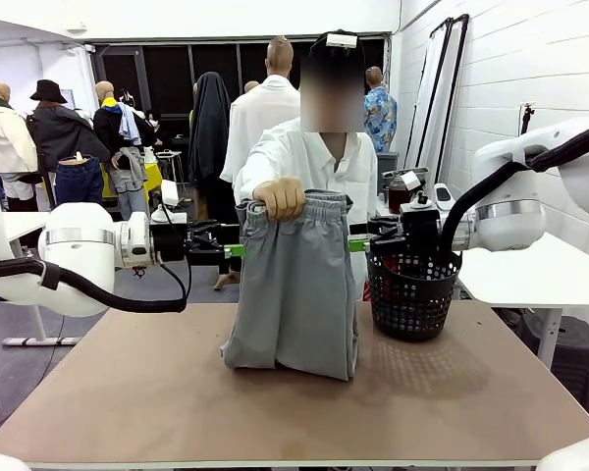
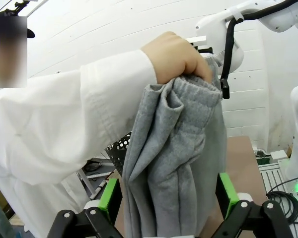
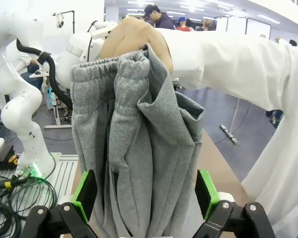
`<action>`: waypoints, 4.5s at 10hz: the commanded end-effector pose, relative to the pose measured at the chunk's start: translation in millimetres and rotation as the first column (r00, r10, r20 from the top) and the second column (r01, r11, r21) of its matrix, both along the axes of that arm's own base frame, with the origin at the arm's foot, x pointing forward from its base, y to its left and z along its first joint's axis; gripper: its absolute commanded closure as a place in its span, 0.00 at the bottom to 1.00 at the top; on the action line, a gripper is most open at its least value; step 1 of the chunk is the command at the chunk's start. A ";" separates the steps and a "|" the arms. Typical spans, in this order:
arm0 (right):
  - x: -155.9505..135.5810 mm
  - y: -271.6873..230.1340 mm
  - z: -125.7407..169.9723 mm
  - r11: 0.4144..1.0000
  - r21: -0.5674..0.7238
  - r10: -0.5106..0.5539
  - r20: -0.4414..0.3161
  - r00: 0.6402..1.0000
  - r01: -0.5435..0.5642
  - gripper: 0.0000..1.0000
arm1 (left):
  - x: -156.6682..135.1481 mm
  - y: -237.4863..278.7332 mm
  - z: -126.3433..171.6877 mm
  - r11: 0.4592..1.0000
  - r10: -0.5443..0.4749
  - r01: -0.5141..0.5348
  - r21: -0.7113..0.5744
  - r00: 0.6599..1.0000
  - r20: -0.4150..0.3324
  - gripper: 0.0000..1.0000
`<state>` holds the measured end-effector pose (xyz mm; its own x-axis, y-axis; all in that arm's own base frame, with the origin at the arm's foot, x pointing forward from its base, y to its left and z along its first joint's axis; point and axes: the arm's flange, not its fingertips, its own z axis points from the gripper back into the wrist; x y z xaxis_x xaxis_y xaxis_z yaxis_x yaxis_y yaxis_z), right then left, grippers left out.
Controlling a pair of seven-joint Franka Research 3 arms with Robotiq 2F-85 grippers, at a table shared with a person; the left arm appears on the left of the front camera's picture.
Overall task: Fold the training pants.
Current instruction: Release the ends of the Training pants and then grab the overlapped ends.
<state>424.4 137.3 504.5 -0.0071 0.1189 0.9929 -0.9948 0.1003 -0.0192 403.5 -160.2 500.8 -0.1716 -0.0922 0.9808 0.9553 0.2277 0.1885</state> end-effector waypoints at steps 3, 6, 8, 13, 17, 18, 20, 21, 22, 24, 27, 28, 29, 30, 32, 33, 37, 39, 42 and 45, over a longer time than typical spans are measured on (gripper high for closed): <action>-10.2 0.3 2.4 0.999 0.022 0.047 -0.046 0.998 -0.046 0.00 | 5.8 0.0 -5.1 0.998 -0.056 0.056 0.014 0.998 0.035 0.00; -20.5 8.3 0.8 0.995 0.019 0.099 -0.060 0.993 -0.098 0.00 | 11.6 -0.5 -5.7 0.997 -0.071 0.071 0.026 0.997 0.026 0.00; -26.9 12.2 0.6 0.995 0.006 0.104 -0.058 0.993 -0.104 0.00 | 14.9 0.4 -6.6 0.997 -0.076 0.075 0.032 0.997 0.019 0.00; -42.9 25.0 -1.0 0.992 0.009 0.130 -0.055 0.990 -0.130 0.00 | 20.4 1.0 -10.4 0.996 -0.090 0.089 0.024 0.996 0.013 0.00; -47.9 37.2 -3.8 0.997 -0.001 0.079 -0.034 0.996 -0.079 0.00 | 22.1 2.6 -10.1 0.995 -0.102 0.101 0.023 0.995 0.015 0.00; -49.3 39.5 -4.7 0.997 0.006 0.074 -0.046 0.996 -0.074 0.00 | 22.1 3.0 -9.8 0.994 -0.104 0.103 0.021 0.995 0.013 0.00; -49.6 45.3 -8.0 1.000 0.013 0.003 -0.057 0.998 -0.002 0.00 | 23.8 3.9 -9.2 0.994 -0.108 0.108 0.022 0.994 0.013 0.00; -49.5 48.6 -9.8 0.999 0.014 -0.040 -0.047 0.998 0.041 0.00 | 24.0 3.9 -8.8 0.994 -0.111 0.111 0.020 0.994 0.015 0.00; -48.0 50.9 -11.0 0.996 0.028 -0.084 -0.035 0.996 0.085 0.00 | 24.8 4.2 -8.6 0.993 -0.115 0.115 0.020 0.993 0.015 0.00; -47.1 53.3 -14.7 0.989 0.061 -0.137 -0.020 0.990 0.138 0.00 | 25.1 6.3 -7.2 0.993 -0.117 0.117 0.015 0.993 0.018 0.00; -45.5 53.4 -15.6 0.977 0.063 -0.206 0.008 0.978 0.205 0.00 | 28.8 7.7 -3.4 0.998 -0.070 0.070 0.000 0.997 0.040 0.00; -44.6 53.7 -16.2 0.975 0.061 -0.215 0.017 0.976 0.214 0.00 | 31.0 5.7 -3.2 0.999 -0.049 0.049 -0.006 0.997 0.052 0.00; -43.7 54.4 -17.0 0.975 0.057 -0.216 0.016 0.976 0.215 0.00 | 32.8 3.6 -3.7 0.999 -0.039 0.040 -0.010 0.997 0.059 0.00; -43.6 54.3 -16.8 0.975 0.050 -0.218 0.018 0.976 0.217 0.00 | 33.7 0.3 -4.2 0.998 -0.050 0.052 -0.031 0.997 0.062 0.00; -39.7 54.0 -17.8 0.973 0.049 -0.227 0.020 0.974 0.226 0.00 | 36.7 -5.8 -7.6 0.995 -0.093 0.095 -0.039 0.995 0.044 0.00; -37.5 53.5 -18.8 0.970 0.047 -0.238 0.023 0.971 0.237 0.00 | 38.9 -7.1 -9.3 0.993 -0.112 0.113 -0.027 0.993 0.032 0.00; -36.2 50.3 -20.4 0.954 0.035 -0.299 0.066 0.952 0.297 0.00 | 41.8 -12.4 -10.6 0.986 -0.164 0.164 0.005 0.986 0.017 0.00; -37.8 46.2 -20.7 0.943 0.025 -0.334 0.091 0.938 0.333 0.00 | 43.4 -16.8 -11.6 0.985 -0.173 0.173 0.007 0.985 0.011 0.00; -36.2 52.0 -22.3 0.978 0.084 -0.196 0.019 0.981 0.193 0.00 | 46.0 -25.7 -11.8 0.981 -0.196 0.196 0.012 0.981 0.012 0.00; -33.8 52.9 -22.8 0.981 0.086 -0.179 0.025 0.984 0.176 0.00 | 47.7 -30.8 -11.3 0.978 -0.208 0.207 0.019 0.978 0.015 0.00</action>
<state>389.1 193.1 485.7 -0.0287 0.0512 0.9983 -0.9576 0.2850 -0.0422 446.3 -188.4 487.8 -0.1959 -0.0657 0.9784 0.9787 0.0498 0.1993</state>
